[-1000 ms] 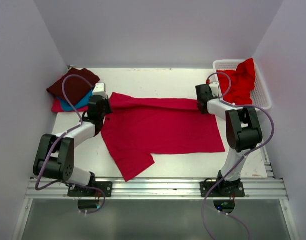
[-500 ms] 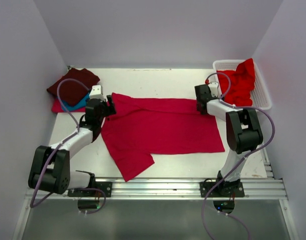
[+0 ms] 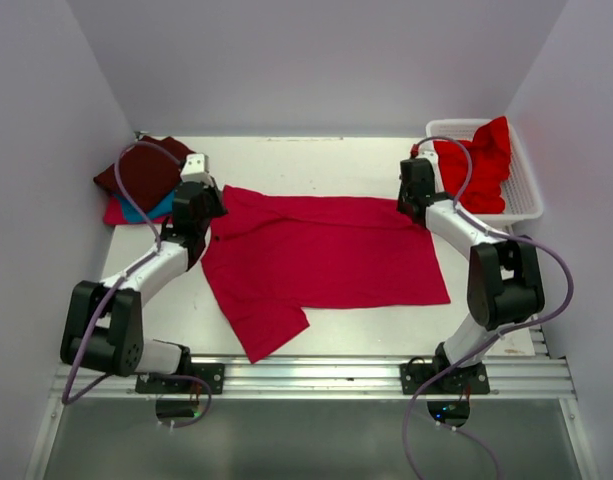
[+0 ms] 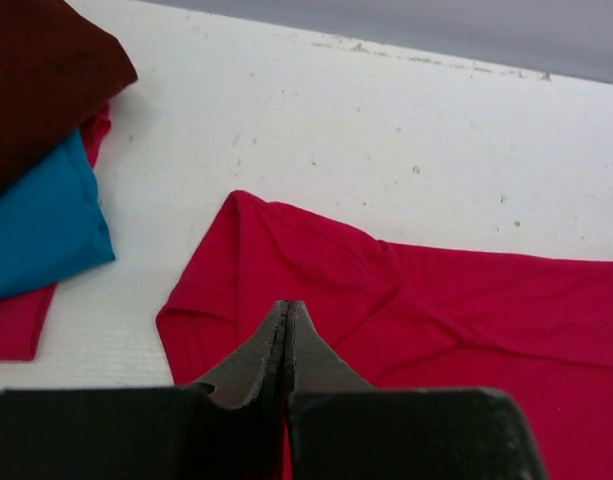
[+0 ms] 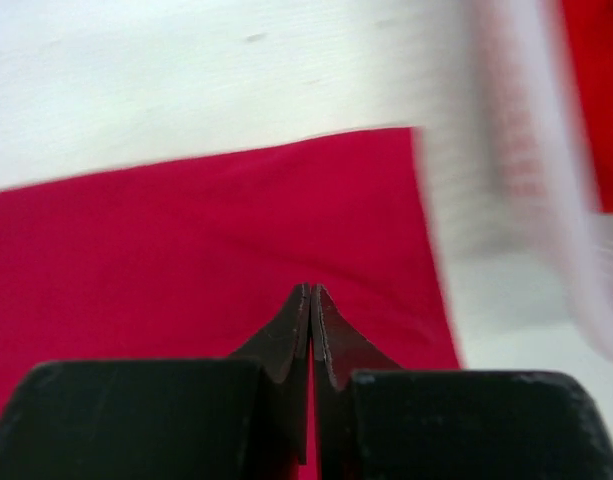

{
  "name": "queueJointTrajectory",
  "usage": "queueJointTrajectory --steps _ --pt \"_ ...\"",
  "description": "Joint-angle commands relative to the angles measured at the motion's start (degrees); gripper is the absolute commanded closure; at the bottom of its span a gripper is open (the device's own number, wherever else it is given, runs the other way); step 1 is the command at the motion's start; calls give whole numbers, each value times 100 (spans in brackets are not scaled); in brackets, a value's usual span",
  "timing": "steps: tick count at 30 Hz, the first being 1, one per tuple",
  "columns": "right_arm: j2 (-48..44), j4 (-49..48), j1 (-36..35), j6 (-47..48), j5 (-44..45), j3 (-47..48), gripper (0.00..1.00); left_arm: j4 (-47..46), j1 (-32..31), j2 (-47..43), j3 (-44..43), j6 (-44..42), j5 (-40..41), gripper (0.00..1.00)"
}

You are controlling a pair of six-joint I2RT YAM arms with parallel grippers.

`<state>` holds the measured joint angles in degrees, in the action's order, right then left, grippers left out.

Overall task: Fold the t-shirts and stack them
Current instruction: Fold the tshirt

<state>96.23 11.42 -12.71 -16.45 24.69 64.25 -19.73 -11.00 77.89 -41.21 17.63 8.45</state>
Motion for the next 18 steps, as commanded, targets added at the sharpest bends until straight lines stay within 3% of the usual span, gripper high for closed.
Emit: queueJointTrajectory --steps 1,6,7,14,18 --pt "-104 -394 -65 -7 -2792 -9 100 30 -24 437 -414 179 -378 100" --pt "492 -783 -398 -368 -5121 471 100 -171 -24 982 -528 399 -1072 100" --pt "772 -669 -486 -342 -5288 657 100 -233 -16 1035 -502 452 -1169 100" --pt "1678 34 -1180 -210 -5791 2143 63 -664 -16 1307 -353 751 -1757 100" --pt "1593 133 -1269 -113 -5782 2225 62 -726 -16 1624 -685 830 -2206 99"
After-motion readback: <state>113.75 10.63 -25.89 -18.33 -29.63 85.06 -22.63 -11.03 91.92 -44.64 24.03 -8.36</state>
